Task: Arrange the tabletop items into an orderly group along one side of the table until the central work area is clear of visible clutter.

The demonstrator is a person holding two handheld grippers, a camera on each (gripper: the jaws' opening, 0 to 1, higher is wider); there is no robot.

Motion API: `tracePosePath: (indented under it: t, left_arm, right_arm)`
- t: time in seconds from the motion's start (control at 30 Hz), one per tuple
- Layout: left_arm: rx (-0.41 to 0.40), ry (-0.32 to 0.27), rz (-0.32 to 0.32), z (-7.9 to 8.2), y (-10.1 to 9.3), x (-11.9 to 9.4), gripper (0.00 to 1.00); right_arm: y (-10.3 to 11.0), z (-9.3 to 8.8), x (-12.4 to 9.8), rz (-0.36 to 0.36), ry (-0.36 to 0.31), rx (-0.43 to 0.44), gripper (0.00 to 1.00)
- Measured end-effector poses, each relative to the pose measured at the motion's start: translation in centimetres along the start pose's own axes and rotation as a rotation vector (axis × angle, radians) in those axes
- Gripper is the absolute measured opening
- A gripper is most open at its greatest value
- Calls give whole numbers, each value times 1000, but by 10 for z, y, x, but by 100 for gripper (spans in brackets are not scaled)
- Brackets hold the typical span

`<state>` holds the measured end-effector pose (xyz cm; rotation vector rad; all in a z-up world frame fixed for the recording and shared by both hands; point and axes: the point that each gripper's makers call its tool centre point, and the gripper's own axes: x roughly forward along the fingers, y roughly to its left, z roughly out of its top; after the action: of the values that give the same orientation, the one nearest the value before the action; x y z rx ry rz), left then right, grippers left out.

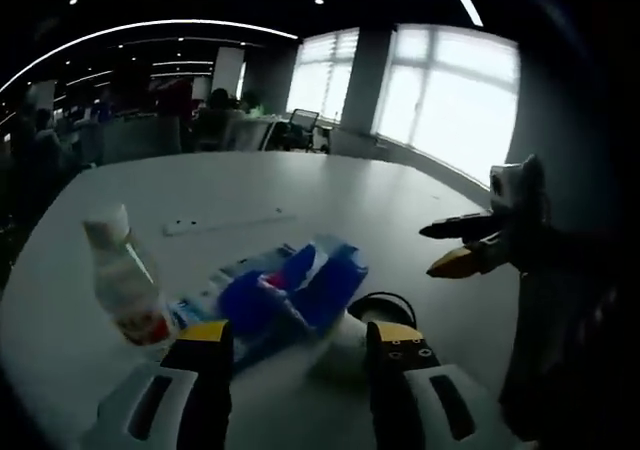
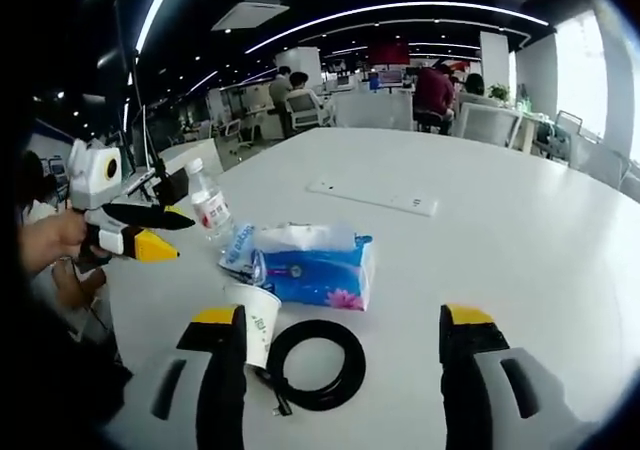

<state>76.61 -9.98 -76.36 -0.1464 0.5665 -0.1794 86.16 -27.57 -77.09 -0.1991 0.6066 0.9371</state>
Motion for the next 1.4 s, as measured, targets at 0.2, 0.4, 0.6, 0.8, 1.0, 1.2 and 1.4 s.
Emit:
tracePosePath:
  t: [0.2,0.4,0.6,0.8,1.0,1.2,1.4]
  left_arm:
    - [-17,9,11,-4,-1,17,48]
    - [-53,27,28,-8,-2,30,44]
    - [-54,23,35,-7,-1,42,40]
    - [-71,38,38,-8,0,53,36]
    - [-114,56,41,-12,1,59,34]
    - [-143,80,35,-16,-2,64,30]
    - [-151,99,27,-21,1,73,26]
  right_arm:
    - [-2,1,10,2,10,-15,68]
    - [-4,-1,22,-10,22,-31,60]
    - [-7,-3,28,-24,21,-23,52]
    - [-13,-3,37,-42,9,-5,42]
    - [-15,-4,46,-44,17,5,32]
    - [-18,-2,55,-55,12,18,23]
    - [-20,-3,67,-58,14,21,14]
